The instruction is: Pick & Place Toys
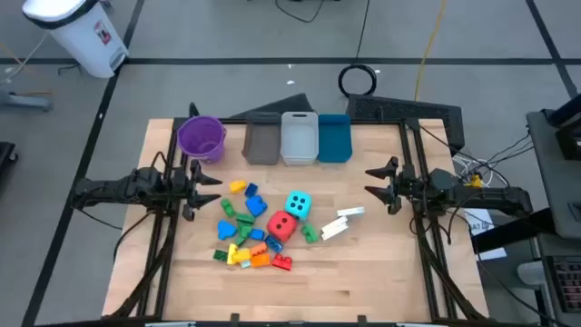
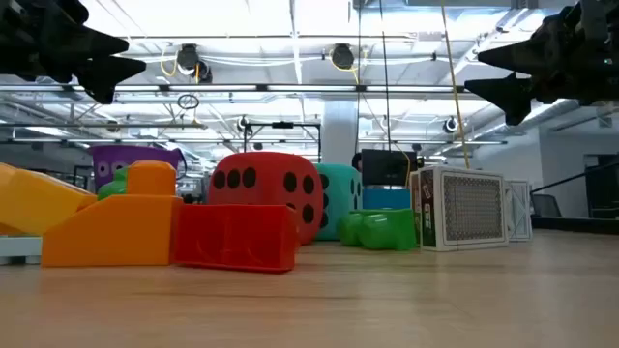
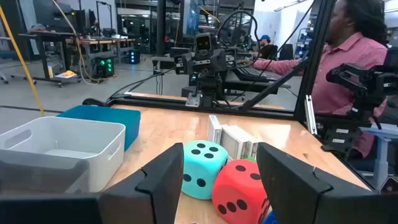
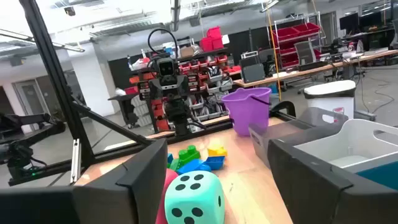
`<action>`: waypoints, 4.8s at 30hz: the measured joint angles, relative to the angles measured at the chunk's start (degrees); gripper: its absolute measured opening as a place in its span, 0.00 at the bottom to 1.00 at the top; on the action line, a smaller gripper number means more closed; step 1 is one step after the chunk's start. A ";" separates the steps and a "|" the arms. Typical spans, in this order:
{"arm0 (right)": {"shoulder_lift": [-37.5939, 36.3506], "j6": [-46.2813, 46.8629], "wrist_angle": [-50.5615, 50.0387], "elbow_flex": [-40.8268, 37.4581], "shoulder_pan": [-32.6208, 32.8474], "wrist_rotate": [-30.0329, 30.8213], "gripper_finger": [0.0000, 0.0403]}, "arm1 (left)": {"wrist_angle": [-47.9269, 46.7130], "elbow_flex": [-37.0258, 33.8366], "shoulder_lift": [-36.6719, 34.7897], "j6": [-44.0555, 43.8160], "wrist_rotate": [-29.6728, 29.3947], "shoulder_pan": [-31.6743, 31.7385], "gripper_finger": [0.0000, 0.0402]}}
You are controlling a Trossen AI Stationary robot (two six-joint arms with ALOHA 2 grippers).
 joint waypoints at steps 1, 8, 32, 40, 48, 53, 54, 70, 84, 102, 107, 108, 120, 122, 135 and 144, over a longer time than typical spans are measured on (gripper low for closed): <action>-0.01 0.00 0.00 0.00 0.02 0.00 0.62 | 0.00 -0.02 0.00 0.00 -0.01 0.02 0.52; -0.01 0.00 0.00 0.00 0.00 0.00 0.62 | 0.00 -0.01 -0.01 0.00 -0.01 0.02 0.52; 0.00 0.01 0.00 0.01 0.02 0.00 0.62 | -0.01 0.00 0.01 0.00 0.01 0.02 0.52; -0.01 0.00 0.00 0.00 0.01 0.00 0.62 | 0.00 -0.01 -0.01 0.00 0.00 0.01 0.52; -0.01 -0.01 0.00 0.00 0.01 -0.01 0.62 | -0.01 0.00 -0.01 0.00 -0.01 0.01 0.52; 0.00 0.01 0.00 0.01 0.00 0.00 0.62 | -0.01 0.00 0.00 0.00 0.00 0.00 0.52; 0.00 0.01 0.00 0.01 0.02 0.00 0.62 | -0.01 0.00 0.01 0.00 -0.01 0.02 0.52; -0.02 0.00 0.00 -0.01 0.02 0.00 0.62 | -0.01 -0.01 -0.01 0.00 -0.01 0.01 0.52; -0.01 0.01 0.00 -0.01 0.01 0.00 0.62 | -0.01 -0.02 0.00 0.00 -0.01 0.00 0.52; -0.01 0.00 0.00 0.00 0.00 0.00 0.62 | 0.00 -0.02 0.00 0.00 -0.01 0.02 0.52; -0.01 0.01 0.00 0.01 0.01 0.00 0.62 | -0.01 0.00 -0.01 0.00 0.01 0.02 0.52; -0.02 -0.01 0.00 -0.01 0.00 0.00 0.62 | -0.01 -0.02 0.01 0.00 0.01 0.02 0.52; -0.02 -2.25 2.02 -0.01 0.00 0.00 0.62 | -0.01 0.00 0.01 0.00 0.00 0.00 0.52; -0.02 -4.35 3.42 -0.01 0.02 0.00 0.62 | -0.01 -0.01 0.00 0.00 0.01 0.00 0.52; -0.02 -7.53 6.99 -0.01 -0.12 0.09 0.62 | 0.00 -0.01 -0.01 0.00 0.00 0.00 0.52; -0.02 -17.32 8.74 -0.01 -0.16 1.97 0.62 | 0.00 -0.01 0.01 0.00 -0.01 0.01 0.52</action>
